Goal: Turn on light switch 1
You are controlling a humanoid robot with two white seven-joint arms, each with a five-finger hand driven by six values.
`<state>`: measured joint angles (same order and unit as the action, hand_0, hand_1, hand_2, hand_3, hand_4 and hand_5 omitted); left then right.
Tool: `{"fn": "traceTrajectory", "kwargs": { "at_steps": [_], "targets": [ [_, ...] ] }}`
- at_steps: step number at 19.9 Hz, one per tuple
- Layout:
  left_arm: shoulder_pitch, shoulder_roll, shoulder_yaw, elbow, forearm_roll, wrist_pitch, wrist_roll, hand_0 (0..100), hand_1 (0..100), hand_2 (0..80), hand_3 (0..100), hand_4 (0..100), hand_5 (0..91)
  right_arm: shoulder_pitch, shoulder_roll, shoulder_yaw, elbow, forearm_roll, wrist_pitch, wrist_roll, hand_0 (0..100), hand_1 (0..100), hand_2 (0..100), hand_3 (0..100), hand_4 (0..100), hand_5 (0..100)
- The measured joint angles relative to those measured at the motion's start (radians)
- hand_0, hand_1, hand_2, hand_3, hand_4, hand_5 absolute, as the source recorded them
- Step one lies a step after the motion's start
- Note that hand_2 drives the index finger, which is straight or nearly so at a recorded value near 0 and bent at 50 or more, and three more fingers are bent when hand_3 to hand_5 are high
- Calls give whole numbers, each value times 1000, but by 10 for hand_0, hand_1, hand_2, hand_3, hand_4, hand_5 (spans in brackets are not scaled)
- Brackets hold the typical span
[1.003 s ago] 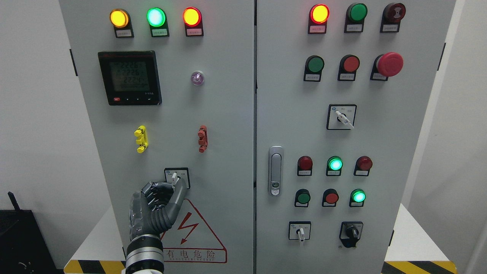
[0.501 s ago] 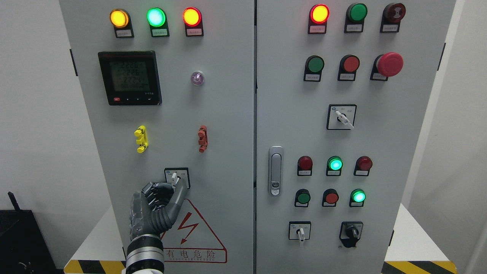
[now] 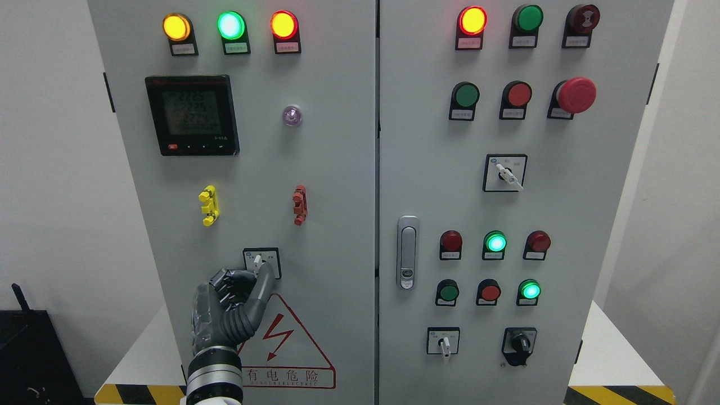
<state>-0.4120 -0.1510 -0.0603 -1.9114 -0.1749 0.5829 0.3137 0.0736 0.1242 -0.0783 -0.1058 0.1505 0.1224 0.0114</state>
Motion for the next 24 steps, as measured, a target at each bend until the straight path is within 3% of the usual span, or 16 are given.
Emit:
{"fn": "traceTrajectory", "kwargs": {
  "at_steps": [24],
  "targets": [
    [-2,0,-8,2,2,1,3,586,571,610,696,735,605,0,0,0,0,0,0,0,303,0,0,0,0,0]
  ]
}}
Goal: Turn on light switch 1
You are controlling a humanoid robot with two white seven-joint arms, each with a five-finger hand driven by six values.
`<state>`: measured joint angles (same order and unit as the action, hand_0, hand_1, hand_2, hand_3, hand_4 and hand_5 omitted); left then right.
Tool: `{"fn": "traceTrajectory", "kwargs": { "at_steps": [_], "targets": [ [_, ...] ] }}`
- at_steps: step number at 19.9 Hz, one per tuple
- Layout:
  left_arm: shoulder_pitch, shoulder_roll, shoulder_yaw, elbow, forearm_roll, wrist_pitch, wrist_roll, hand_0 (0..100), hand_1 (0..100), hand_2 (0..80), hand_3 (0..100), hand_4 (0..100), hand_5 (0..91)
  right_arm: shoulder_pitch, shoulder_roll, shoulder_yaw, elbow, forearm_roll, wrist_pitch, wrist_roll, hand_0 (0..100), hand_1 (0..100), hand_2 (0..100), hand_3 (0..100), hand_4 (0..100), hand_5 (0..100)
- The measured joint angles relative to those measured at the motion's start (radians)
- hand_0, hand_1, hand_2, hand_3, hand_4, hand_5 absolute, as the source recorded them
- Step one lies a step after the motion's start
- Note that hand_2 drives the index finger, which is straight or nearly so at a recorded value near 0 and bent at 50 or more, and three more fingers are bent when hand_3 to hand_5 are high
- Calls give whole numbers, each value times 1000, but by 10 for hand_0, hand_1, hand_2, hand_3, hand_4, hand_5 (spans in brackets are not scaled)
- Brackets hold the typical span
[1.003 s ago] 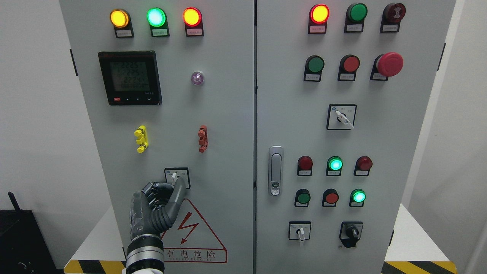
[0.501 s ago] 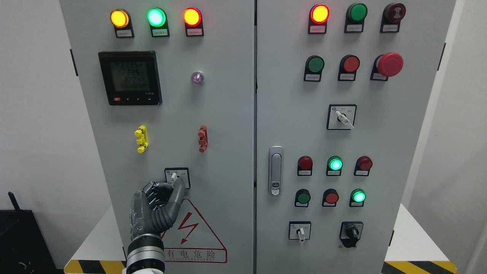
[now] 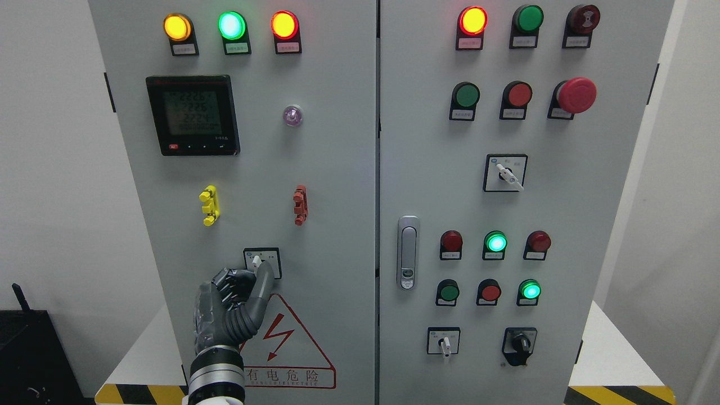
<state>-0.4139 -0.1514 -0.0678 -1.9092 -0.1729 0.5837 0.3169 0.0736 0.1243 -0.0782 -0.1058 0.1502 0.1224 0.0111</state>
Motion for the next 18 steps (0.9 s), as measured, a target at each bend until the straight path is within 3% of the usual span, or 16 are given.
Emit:
{"fn": "traceTrajectory", "kwargs": {
  "at_steps": [11,15,18],
  "targets": [
    [0,0,-3,4,2,1,-11,616,476,607,699,736,605,0,0,0,0,0,0,0,303,0,0,0,0,0],
    [0,0,-3,4,3,1,-6,519,437,607,699,736,605,0,0,0,0,0,0,-1,303,0,0,0,0,0],
    [0,0,-3,4,3,1,-3,385,439,607,699,736,605,0,0,0,0,0,0,-1,303,0,0,0,0,0]
  ]
}}
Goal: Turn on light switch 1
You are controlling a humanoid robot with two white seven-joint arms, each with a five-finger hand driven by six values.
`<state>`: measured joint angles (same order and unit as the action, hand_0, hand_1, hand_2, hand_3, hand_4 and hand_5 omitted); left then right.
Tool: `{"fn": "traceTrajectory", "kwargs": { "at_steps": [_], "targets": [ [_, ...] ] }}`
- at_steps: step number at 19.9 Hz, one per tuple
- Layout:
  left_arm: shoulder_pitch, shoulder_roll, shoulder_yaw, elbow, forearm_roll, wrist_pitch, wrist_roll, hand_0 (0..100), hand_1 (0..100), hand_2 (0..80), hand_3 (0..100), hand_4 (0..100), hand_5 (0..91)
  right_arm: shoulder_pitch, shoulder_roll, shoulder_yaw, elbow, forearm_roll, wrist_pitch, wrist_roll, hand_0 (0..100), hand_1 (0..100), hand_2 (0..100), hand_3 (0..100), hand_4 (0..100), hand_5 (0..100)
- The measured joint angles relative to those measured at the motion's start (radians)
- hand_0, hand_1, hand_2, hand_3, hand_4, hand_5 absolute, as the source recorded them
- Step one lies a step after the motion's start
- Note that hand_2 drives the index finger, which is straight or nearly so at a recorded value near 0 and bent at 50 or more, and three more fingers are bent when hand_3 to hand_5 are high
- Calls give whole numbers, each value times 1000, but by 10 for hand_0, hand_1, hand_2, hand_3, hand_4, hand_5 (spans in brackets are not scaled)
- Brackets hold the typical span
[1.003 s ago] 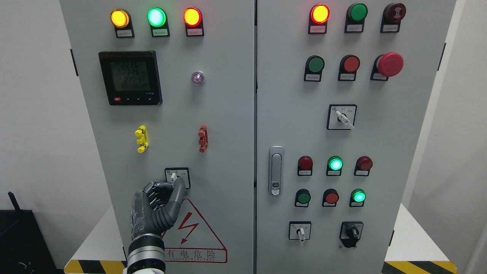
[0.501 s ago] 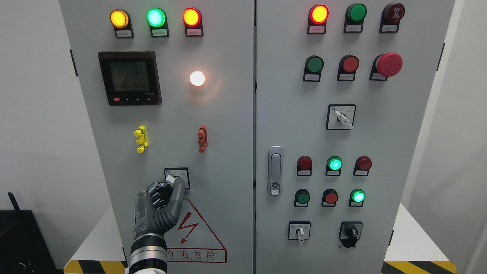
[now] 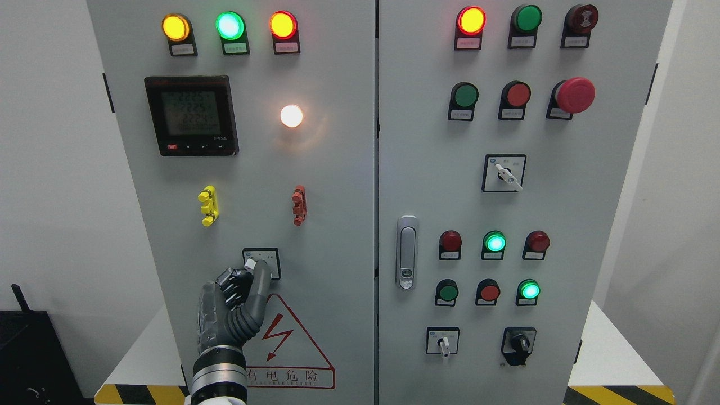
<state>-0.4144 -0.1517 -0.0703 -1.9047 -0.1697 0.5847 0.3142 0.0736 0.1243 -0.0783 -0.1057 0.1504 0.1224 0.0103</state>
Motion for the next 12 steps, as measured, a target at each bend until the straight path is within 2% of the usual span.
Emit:
{"fn": "traceTrajectory", "kwargs": {
  "at_steps": [4,9,12],
  "targets": [
    [0,0,0,0,1,0,6,217,432,612,701,736,605,0,0,0,0,0,0,0,303,0,0,0,0,0],
    [0,0,0,1,4,-1,0,121,435,618,705,738,603,0,0,0,0,0,0,-1,303,0,0,0,0,0],
    [2,0,0,1,5,-3,-3,99,434,618,706,738,604,0,0,0,0,0,0,-2,303,0,0,0,0,0]
  ]
}}
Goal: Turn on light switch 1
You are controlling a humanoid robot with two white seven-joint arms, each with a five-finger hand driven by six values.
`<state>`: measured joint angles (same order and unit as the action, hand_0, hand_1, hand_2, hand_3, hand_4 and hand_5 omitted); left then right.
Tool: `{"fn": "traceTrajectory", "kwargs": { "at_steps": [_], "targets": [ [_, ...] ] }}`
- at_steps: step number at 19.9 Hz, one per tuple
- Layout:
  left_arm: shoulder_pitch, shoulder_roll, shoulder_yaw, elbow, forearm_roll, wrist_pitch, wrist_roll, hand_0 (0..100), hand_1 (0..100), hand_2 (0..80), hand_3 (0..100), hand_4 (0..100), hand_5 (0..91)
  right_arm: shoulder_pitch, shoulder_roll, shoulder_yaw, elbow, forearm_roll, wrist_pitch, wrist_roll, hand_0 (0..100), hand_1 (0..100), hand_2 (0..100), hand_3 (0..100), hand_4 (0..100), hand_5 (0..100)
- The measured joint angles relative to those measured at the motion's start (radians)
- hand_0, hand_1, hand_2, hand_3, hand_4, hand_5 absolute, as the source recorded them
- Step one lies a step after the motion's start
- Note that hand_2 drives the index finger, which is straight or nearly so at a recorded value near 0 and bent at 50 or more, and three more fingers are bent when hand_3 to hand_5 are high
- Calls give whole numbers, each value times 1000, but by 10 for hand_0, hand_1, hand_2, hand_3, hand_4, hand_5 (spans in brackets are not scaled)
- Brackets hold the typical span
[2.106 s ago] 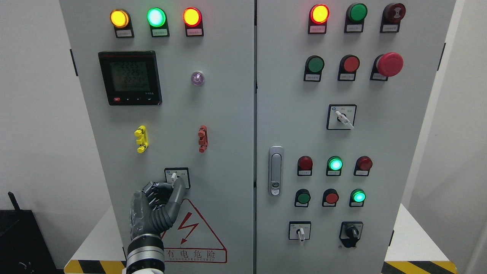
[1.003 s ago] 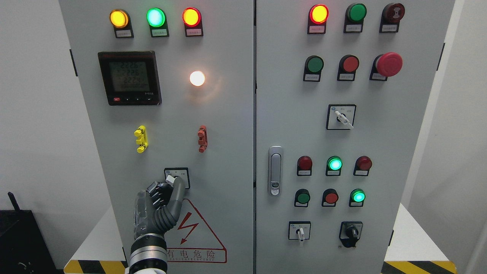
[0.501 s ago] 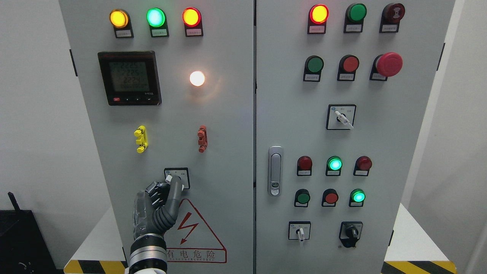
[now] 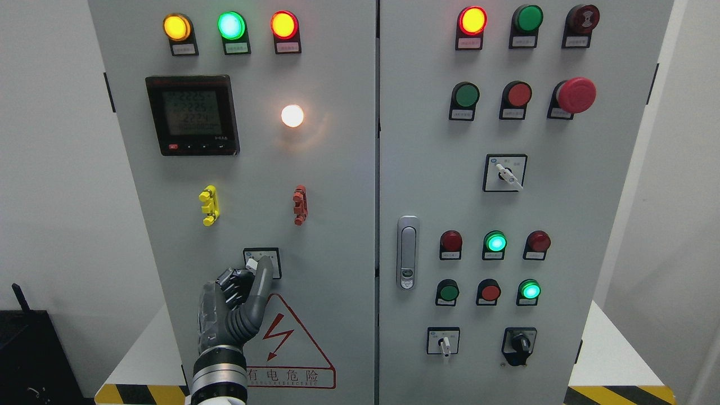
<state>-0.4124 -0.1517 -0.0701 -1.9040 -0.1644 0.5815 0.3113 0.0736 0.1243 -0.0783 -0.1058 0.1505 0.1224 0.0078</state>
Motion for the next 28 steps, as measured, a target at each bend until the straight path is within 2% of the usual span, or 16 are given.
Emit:
{"fn": "traceTrajectory", "kwargs": {
  "at_steps": [11,17,20,24,26,28],
  "targets": [
    [30,2,-8,-10,2,-16,-7,79,435,623,719,742,612,0,0,0,0,0,0,2,303,0,0,0,0,0],
    [84,6,-19,-32,2,-78,-1,76,434,630,736,754,629,0,0,0,0,0,0,3,303,0,0,0,0,0],
    [125,9,-23,-44,2,-156,3,76,432,625,738,757,637,0,0,0,0,0,0,3,303,0,0,0,0,0],
    [205,17,-24,-53,1,-301,7,77,409,614,774,808,703,0,0,0,0,0,0,3,304,0,0,0,0,0],
    [271,23,-22,-51,3,-398,-11,85,385,610,808,831,724,0,0,0,0,0,0,3,304,0,0,0,0,0],
    [345,30,-17,-38,14,-529,-48,93,356,589,840,832,693,0,0,0,0,0,0,3,304,0,0,0,0,0]
  ]
}}
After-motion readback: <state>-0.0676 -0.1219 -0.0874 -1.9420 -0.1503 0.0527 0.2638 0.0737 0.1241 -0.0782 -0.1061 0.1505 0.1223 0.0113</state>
